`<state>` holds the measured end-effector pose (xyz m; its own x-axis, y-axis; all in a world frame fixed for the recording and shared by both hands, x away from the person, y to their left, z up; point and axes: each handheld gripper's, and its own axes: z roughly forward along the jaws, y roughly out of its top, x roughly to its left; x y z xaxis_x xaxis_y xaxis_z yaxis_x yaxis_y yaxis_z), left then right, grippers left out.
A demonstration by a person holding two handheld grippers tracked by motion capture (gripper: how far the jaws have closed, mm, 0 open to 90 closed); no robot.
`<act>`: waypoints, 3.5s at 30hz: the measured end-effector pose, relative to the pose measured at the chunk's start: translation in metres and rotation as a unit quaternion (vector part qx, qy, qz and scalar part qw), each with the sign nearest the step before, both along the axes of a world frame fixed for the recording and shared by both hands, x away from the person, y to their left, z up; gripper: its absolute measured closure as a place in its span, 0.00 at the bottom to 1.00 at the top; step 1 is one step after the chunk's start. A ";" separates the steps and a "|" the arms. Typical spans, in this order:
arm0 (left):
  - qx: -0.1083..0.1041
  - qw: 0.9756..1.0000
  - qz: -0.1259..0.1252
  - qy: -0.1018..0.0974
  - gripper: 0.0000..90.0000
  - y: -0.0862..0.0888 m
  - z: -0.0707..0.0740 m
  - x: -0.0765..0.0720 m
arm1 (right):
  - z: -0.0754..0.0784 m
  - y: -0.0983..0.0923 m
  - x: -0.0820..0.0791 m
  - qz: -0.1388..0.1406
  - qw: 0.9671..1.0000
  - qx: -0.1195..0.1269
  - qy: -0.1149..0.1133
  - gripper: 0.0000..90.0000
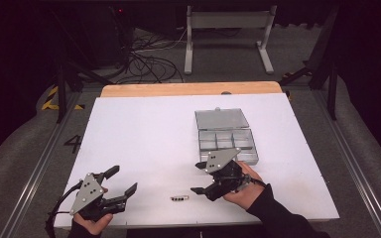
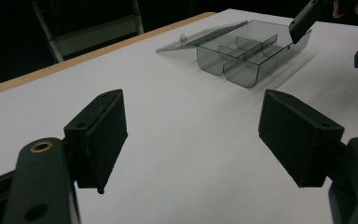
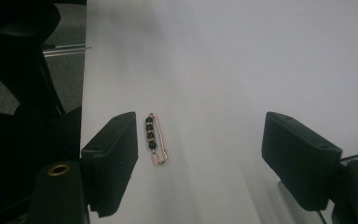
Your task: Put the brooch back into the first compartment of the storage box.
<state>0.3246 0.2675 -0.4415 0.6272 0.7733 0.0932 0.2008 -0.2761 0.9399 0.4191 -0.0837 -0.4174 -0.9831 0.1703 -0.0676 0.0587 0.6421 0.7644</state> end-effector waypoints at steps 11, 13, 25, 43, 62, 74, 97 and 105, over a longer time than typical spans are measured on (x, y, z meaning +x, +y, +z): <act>-0.001 1.000 0.000 0.000 0.27 0.000 0.000 0.000 | -0.006 0.016 0.001 0.012 1.000 -0.013 0.008 0.34; -0.001 1.000 0.000 0.000 0.27 0.000 0.000 0.000 | -0.007 0.018 0.001 0.013 1.000 -0.016 0.012 0.34; 0.002 1.000 -0.001 -0.001 0.27 0.000 0.000 0.001 | -0.017 0.035 0.003 0.026 0.998 -0.038 0.033 0.38; 0.002 1.000 -0.002 0.000 0.27 0.000 0.000 0.000 | -0.034 0.059 0.002 0.050 0.993 -0.095 0.044 0.48; 0.003 1.000 -0.001 -0.001 0.27 0.000 0.000 0.001 | -0.047 0.070 0.001 0.071 0.987 -0.142 0.037 0.68; 0.003 1.000 -0.001 0.000 0.27 0.000 0.000 0.001 | -0.053 0.074 0.001 0.079 0.983 -0.159 0.043 0.81; 0.000 1.000 -0.002 0.002 0.27 0.000 0.000 0.000 | -0.045 0.071 0.002 0.083 0.985 -0.150 0.030 0.93; 0.000 1.000 -0.002 0.002 0.27 0.000 0.000 0.000 | -0.034 0.067 0.003 0.079 0.987 -0.138 0.021 0.93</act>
<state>0.3250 0.2675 -0.4419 0.6309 0.7706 0.0906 0.2027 -0.2764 0.9394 0.4218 -0.0165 -0.4516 -0.9988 -0.0046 -0.0488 -0.0311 0.8290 0.5584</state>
